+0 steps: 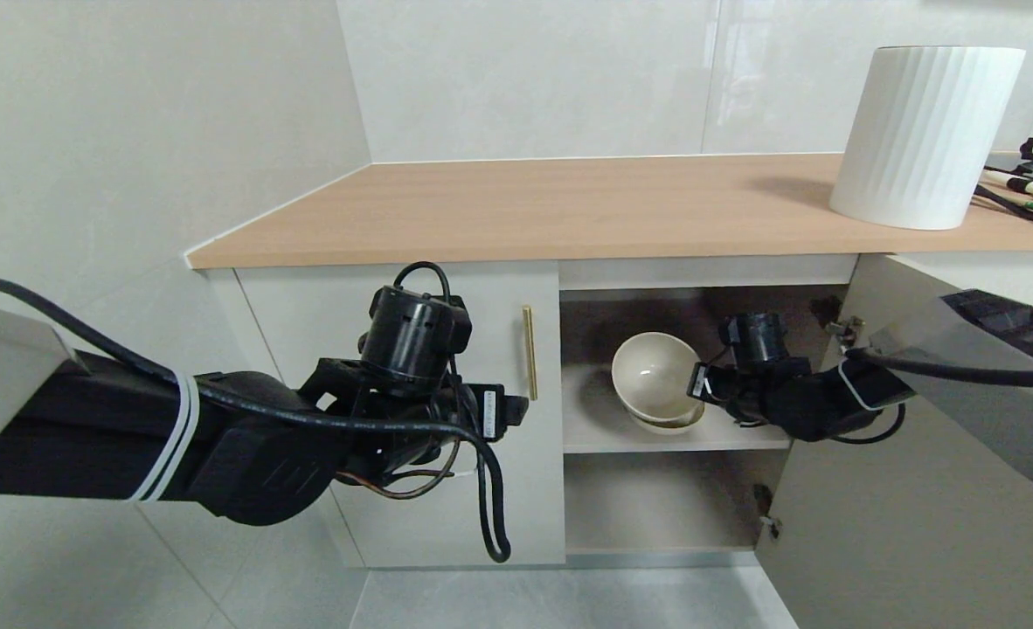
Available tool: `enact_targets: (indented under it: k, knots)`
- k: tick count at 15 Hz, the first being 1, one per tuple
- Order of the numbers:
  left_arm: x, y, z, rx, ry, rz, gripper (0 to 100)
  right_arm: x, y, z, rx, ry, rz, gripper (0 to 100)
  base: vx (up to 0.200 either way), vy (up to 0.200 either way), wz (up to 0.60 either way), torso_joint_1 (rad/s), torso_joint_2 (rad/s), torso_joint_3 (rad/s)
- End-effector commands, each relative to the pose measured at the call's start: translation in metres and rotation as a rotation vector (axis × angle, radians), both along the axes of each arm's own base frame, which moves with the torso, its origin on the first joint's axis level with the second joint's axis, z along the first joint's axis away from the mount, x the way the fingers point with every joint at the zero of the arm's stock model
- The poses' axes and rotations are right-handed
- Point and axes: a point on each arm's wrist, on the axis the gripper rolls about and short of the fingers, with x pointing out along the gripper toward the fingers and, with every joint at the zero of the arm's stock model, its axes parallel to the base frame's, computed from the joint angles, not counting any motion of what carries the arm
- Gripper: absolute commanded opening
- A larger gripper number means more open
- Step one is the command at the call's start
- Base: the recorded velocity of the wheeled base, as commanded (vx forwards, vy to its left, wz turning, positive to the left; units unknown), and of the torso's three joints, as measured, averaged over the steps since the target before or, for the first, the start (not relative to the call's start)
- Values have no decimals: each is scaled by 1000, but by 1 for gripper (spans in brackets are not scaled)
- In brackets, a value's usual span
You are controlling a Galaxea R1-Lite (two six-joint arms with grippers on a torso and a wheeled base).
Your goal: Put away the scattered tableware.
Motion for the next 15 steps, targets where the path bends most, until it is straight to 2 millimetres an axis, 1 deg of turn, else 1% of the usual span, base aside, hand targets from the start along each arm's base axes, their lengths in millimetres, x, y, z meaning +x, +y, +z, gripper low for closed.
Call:
enact_targets:
  k: [1, 6, 7, 11, 15]
  knots:
    - [0, -1, -1, 3, 3, -1, 100, 8, -3, -9, -7, 2, -21, 0, 0, 0, 0, 0, 0, 0]
    - [1, -1, -3, 5, 7, 1, 100, 18, -7, -19, -16, 3, -41, 0, 0, 0, 0, 0, 0, 0]
    - [1, -1, -3, 4, 6, 1, 100, 20, -9, -19, -15, -1, -45, 0, 0, 0, 0, 0, 0, 0]
    - [1, -1, -3, 4, 6, 1, 100, 24, -11, -19, -12, -10, -55, 0, 0, 0, 0, 0, 0, 0]
    - [1, -1, -3, 5, 7, 1, 100, 25, -12, -27, -19, 4, -55, 0, 0, 0, 0, 0, 0, 0]
